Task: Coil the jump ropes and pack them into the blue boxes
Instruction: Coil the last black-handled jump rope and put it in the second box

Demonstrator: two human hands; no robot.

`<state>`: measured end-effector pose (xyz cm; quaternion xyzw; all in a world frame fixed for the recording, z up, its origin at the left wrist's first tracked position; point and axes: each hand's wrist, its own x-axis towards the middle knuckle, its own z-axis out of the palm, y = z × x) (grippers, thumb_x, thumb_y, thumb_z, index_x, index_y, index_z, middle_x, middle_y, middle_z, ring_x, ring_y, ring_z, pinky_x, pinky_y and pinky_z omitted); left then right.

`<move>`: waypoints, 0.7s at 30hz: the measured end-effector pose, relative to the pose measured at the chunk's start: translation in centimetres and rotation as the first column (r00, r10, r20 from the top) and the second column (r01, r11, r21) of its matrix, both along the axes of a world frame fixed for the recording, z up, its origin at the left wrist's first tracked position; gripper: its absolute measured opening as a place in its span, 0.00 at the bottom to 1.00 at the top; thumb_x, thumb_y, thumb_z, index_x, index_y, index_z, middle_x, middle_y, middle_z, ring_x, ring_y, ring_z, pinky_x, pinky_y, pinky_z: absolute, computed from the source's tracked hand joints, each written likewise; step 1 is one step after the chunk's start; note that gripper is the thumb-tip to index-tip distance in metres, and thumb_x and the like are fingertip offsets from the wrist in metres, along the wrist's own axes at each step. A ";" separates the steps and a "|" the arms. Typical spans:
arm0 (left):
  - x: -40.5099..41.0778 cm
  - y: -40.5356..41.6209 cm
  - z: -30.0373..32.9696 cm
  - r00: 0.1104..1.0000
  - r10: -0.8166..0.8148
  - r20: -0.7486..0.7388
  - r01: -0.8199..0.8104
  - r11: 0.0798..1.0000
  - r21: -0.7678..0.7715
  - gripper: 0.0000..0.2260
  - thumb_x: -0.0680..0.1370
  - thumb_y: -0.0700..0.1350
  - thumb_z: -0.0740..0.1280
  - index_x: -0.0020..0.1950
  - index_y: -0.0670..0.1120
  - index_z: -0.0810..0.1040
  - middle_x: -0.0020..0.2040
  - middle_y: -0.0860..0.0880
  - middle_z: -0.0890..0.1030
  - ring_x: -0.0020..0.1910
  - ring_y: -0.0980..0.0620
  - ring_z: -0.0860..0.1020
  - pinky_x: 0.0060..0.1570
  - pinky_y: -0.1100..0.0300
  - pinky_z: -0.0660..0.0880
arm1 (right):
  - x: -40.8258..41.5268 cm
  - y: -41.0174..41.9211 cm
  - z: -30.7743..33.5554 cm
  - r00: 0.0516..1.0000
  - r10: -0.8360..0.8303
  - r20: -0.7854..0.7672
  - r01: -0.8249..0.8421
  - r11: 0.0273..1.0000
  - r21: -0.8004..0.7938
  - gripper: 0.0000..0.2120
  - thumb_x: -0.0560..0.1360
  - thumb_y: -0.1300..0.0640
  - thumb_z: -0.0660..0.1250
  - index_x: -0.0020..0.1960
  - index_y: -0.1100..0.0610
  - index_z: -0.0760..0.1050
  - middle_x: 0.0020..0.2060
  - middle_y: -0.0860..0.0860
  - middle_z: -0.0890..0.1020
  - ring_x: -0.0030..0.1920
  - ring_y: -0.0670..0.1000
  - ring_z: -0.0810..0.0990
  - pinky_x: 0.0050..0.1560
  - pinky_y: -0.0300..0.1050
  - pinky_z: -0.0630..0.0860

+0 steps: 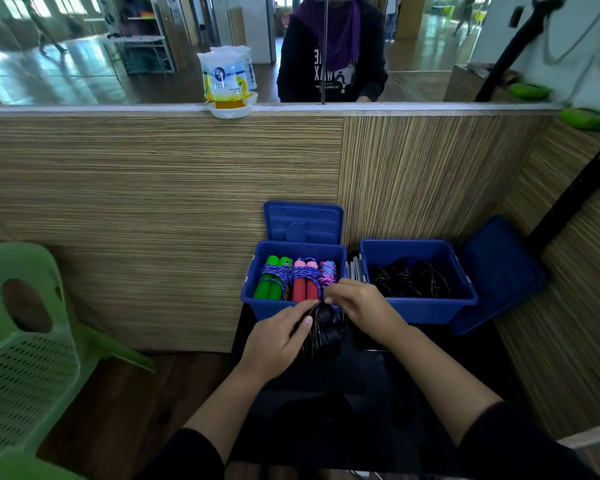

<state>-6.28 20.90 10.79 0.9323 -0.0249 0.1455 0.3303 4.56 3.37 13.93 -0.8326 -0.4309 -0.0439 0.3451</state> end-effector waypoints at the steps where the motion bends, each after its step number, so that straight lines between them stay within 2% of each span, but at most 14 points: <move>1: -0.1 0.0 0.0 1.000 -0.015 -0.002 0.015 1.000 -0.010 0.20 0.80 0.59 0.53 0.71 0.58 0.69 0.57 0.55 0.81 0.55 0.58 0.78 0.50 0.58 0.76 | 0.2 -0.1 0.1 0.996 0.012 -0.086 -0.010 1.000 0.027 0.04 0.76 0.61 0.67 0.48 0.58 0.80 0.39 0.51 0.80 0.40 0.47 0.78 0.43 0.39 0.75; 2: -0.2 0.0 0.0 1.000 -0.026 -0.007 0.026 1.000 -0.012 0.19 0.80 0.58 0.54 0.72 0.60 0.66 0.50 0.55 0.82 0.49 0.57 0.79 0.45 0.60 0.75 | 0.3 -0.2 0.0 0.984 0.017 -0.178 -0.010 0.999 0.037 0.04 0.75 0.60 0.68 0.47 0.58 0.81 0.39 0.50 0.80 0.40 0.46 0.78 0.44 0.39 0.76; 4: -0.3 -0.3 0.1 0.998 -0.060 -0.018 0.061 0.998 0.023 0.19 0.80 0.57 0.53 0.73 0.64 0.62 0.35 0.54 0.77 0.35 0.57 0.75 0.36 0.61 0.70 | 0.6 -0.1 -0.4 0.950 -0.003 -0.312 0.013 0.999 0.029 0.04 0.74 0.60 0.70 0.46 0.57 0.83 0.40 0.52 0.81 0.40 0.48 0.79 0.45 0.44 0.78; 5: -0.3 -0.4 0.2 0.996 -0.084 -0.023 0.085 0.996 0.040 0.20 0.80 0.56 0.52 0.73 0.64 0.62 0.34 0.55 0.74 0.34 0.57 0.73 0.35 0.61 0.70 | 0.7 0.0 -0.6 0.938 -0.018 -0.347 0.030 0.999 0.030 0.04 0.73 0.61 0.70 0.46 0.57 0.83 0.40 0.53 0.81 0.40 0.48 0.79 0.45 0.45 0.78; 7: 0.0 -0.7 -0.2 0.995 -0.092 -0.025 0.093 0.995 0.041 0.20 0.81 0.56 0.51 0.72 0.61 0.65 0.39 0.54 0.76 0.37 0.57 0.75 0.39 0.59 0.74 | 1.0 0.1 -1.0 0.900 -0.061 -0.432 0.084 0.996 0.034 0.05 0.73 0.62 0.70 0.46 0.56 0.84 0.40 0.52 0.82 0.40 0.47 0.80 0.47 0.46 0.78; 9: 0.3 -0.6 -0.8 1.000 -0.023 -0.015 0.023 1.000 -0.008 0.21 0.80 0.57 0.51 0.71 0.57 0.69 0.48 0.54 0.79 0.46 0.56 0.78 0.46 0.54 0.76 | 1.0 0.1 -1.1 0.825 -0.106 -0.555 0.150 0.988 0.035 0.06 0.75 0.61 0.68 0.48 0.55 0.83 0.42 0.50 0.83 0.44 0.46 0.80 0.52 0.45 0.78; 11: 0.7 -0.6 -1.4 0.997 0.071 -0.018 -0.073 0.993 -0.094 0.19 0.81 0.54 0.53 0.69 0.54 0.71 0.53 0.50 0.80 0.52 0.52 0.78 0.50 0.55 0.75 | 0.7 0.3 -1.5 0.784 -0.145 -0.604 0.193 0.981 0.014 0.08 0.77 0.58 0.65 0.53 0.54 0.82 0.46 0.50 0.84 0.50 0.46 0.81 0.57 0.43 0.76; 14: 1.2 -0.6 -1.5 0.981 0.174 -0.084 -0.189 0.954 -0.232 0.12 0.82 0.46 0.56 0.63 0.48 0.72 0.43 0.43 0.79 0.44 0.42 0.78 0.40 0.53 0.70 | -0.7 1.1 -2.4 0.776 -0.194 -0.600 0.220 0.975 -0.031 0.11 0.79 0.54 0.61 0.59 0.53 0.78 0.51 0.49 0.83 0.53 0.47 0.79 0.59 0.42 0.74; 16: 1.6 -0.8 -1.5 0.970 0.215 -0.109 -0.237 0.937 -0.255 0.09 0.82 0.45 0.56 0.59 0.47 0.72 0.35 0.50 0.74 0.38 0.43 0.75 0.37 0.54 0.65 | -1.7 1.7 -2.8 0.734 -0.221 -0.642 0.277 0.961 -0.014 0.13 0.81 0.53 0.58 0.62 0.54 0.76 0.53 0.50 0.81 0.55 0.47 0.77 0.56 0.38 0.71; 18: 1.9 -1.2 -1.6 0.960 0.244 -0.136 -0.273 0.924 -0.266 0.06 0.82 0.43 0.57 0.56 0.47 0.71 0.33 0.55 0.71 0.35 0.46 0.74 0.37 0.57 0.63 | -2.5 2.2 -3.2 0.711 -0.248 -0.658 0.362 0.932 0.040 0.14 0.81 0.54 0.58 0.64 0.55 0.73 0.56 0.50 0.78 0.58 0.48 0.75 0.57 0.34 0.68; 21: 2.8 -2.1 -1.6 0.938 0.294 -0.182 -0.341 0.877 -0.339 0.05 0.82 0.44 0.59 0.56 0.47 0.71 0.39 0.51 0.75 0.42 0.46 0.77 0.39 0.58 0.64 | -3.2 3.0 -4.0 0.675 -0.278 -0.684 0.444 0.893 0.075 0.24 0.78 0.52 0.63 0.71 0.58 0.64 0.64 0.51 0.71 0.66 0.48 0.70 0.66 0.37 0.63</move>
